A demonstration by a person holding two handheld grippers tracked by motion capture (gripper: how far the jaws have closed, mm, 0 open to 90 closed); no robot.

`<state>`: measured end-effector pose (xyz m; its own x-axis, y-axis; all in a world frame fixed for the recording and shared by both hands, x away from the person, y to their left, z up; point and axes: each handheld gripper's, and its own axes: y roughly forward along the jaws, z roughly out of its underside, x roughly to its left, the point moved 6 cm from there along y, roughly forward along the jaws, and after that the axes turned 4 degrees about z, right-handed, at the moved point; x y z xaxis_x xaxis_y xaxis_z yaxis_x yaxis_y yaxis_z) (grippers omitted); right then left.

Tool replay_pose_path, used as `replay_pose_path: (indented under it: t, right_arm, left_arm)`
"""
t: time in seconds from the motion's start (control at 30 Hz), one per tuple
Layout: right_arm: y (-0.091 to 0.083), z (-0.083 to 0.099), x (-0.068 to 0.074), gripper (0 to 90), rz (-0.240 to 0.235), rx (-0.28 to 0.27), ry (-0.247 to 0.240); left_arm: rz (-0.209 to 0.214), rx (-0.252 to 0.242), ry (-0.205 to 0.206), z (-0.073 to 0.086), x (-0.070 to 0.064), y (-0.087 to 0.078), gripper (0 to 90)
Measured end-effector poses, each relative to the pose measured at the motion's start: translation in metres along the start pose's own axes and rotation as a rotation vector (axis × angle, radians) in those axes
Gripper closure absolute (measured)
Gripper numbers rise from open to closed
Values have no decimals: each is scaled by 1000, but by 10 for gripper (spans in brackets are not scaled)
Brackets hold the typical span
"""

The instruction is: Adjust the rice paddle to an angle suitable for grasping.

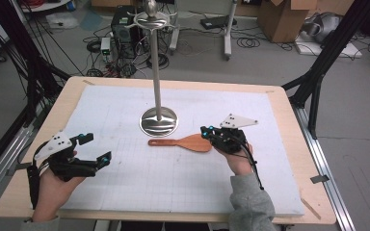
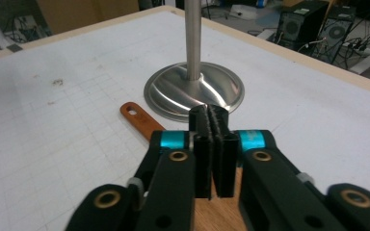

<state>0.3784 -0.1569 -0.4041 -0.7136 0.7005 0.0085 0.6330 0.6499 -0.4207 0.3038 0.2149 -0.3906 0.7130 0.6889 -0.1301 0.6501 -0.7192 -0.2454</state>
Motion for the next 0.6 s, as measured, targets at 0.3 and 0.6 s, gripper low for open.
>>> replay_pose_path:
  t: [0.3,0.6]
  right_arm:
    - [35,4,15,893,-50,80,-8]
    - [67,11,20,893,-58,161,-37]
  left_arm:
    - [9,14,-2,2,-1,4,27]
    - [15,19,-3,3,-1,4,27]
